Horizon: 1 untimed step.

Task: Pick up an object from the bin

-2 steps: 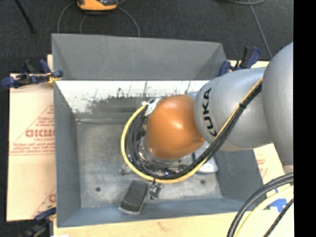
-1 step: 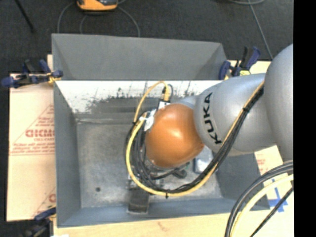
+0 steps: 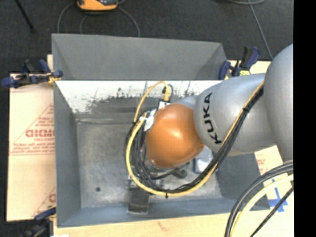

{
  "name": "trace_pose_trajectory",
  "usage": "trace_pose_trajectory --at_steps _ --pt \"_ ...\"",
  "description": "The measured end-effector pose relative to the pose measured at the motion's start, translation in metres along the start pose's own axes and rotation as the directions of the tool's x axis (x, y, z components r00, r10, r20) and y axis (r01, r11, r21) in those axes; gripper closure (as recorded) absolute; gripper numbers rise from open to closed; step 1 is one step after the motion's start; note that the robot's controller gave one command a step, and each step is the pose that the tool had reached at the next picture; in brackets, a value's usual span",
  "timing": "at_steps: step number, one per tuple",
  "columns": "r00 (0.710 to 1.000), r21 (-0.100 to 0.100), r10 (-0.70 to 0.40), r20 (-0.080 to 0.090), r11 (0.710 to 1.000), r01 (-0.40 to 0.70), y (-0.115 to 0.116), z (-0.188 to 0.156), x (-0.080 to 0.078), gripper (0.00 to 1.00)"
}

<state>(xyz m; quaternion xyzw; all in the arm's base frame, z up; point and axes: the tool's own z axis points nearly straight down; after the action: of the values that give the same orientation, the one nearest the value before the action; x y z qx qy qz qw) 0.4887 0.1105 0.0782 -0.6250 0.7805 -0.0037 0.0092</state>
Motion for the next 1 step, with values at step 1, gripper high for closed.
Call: trace_pose_trajectory --at_steps 1 --pt "1.000 -0.001 0.001 0.000 1.000 -0.001 -0.0003 -0.0009 -0.0001 1.00"
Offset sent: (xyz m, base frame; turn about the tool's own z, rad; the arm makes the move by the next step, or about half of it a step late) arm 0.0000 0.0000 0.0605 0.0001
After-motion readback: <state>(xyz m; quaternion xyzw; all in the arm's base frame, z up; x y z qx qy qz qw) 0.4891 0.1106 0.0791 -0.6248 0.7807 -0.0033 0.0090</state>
